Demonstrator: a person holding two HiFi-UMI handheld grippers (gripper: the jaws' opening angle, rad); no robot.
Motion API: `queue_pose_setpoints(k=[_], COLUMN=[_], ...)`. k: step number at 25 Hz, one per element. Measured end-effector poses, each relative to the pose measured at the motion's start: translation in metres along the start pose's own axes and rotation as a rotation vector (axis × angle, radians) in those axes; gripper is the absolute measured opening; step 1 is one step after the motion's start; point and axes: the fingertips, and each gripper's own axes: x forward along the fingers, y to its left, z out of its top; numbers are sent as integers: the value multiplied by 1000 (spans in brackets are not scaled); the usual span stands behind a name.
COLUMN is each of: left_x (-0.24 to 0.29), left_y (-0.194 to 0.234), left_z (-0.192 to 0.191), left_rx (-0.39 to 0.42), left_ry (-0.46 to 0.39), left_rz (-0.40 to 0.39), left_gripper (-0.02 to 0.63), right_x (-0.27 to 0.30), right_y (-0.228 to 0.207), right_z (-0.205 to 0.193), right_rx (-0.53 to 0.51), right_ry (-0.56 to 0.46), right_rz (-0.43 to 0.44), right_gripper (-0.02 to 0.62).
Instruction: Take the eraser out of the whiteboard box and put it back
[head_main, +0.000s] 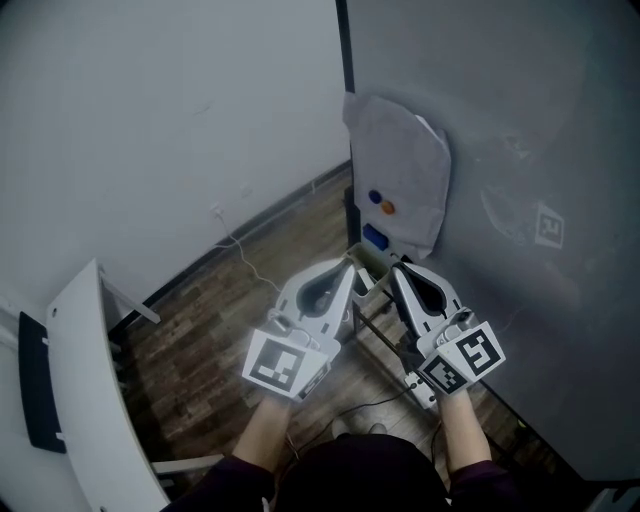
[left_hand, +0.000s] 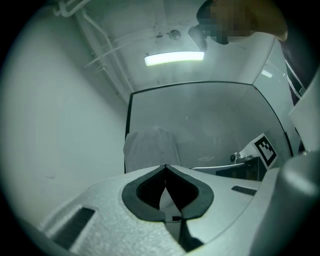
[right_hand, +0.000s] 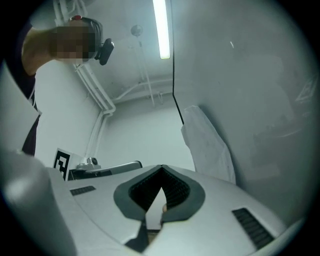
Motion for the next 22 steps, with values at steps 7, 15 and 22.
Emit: queue_pose_setpoints(k=[7, 15, 22], left_x=[0, -2, -3], left_y=[-1, -4, -7], left_z=[7, 9, 11], left_rx=[7, 18, 54], left_ry=[-3, -2, 2], left_rz=[10, 14, 20], left_gripper=[6, 5, 5], right_x=[3, 1, -1], right_y=[0, 3, 5], right_z=[6, 10, 14], right_rx=[-7, -22, -56], right_ry=[-17, -23, -29], right_rz=[13, 15, 8], right_gripper=[3, 3, 3])
